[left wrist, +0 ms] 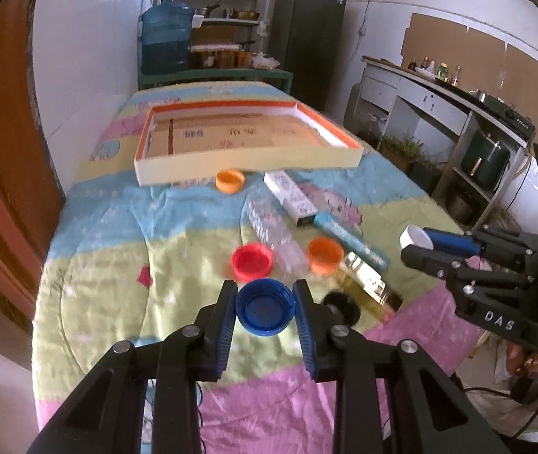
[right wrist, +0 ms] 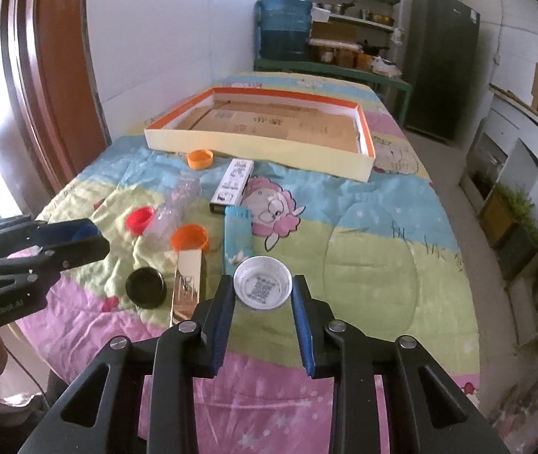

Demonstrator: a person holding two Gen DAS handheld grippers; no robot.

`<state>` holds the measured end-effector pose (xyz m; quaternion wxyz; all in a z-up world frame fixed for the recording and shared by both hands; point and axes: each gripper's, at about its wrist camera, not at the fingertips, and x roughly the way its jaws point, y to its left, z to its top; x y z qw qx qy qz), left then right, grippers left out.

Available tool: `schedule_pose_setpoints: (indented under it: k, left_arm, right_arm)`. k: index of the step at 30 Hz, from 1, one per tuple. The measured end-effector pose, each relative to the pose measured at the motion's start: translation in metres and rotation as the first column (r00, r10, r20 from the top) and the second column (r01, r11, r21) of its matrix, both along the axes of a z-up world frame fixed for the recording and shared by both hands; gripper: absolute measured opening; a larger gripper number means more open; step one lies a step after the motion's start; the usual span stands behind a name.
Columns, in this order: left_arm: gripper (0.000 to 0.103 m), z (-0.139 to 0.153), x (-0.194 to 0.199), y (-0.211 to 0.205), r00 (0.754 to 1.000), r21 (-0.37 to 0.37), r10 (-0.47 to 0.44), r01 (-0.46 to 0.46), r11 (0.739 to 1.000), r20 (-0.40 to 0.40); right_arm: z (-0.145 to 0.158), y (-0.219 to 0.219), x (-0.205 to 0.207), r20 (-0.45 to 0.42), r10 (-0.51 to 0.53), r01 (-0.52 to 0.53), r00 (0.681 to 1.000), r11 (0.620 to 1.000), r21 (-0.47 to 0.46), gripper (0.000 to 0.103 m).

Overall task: Organize rigid objects
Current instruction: 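Lift the blue cap with the left tool while the right tool carries the white cap into the box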

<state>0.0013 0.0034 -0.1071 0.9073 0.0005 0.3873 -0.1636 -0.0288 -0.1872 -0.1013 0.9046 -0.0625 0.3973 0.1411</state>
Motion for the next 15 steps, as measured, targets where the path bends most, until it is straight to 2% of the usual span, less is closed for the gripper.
schedule_pose_setpoints:
  k: [7, 15]
  left_arm:
    - [0.031, 0.025, 0.022, -0.003, 0.999, -0.004, 0.024, -0.024, 1.0, 0.024]
    - [0.031, 0.05, 0.065, -0.004, 0.996, -0.014, 0.079, -0.079, 0.997, 0.036]
  right_arm:
    - [0.018, -0.003, 0.019, 0.013, 0.005, -0.005, 1.0, 0.999, 0.045, 0.031]
    - [0.041, -0.003, 0.052, 0.043, 0.007, -0.01, 0.999, 0.997, 0.071, 0.031]
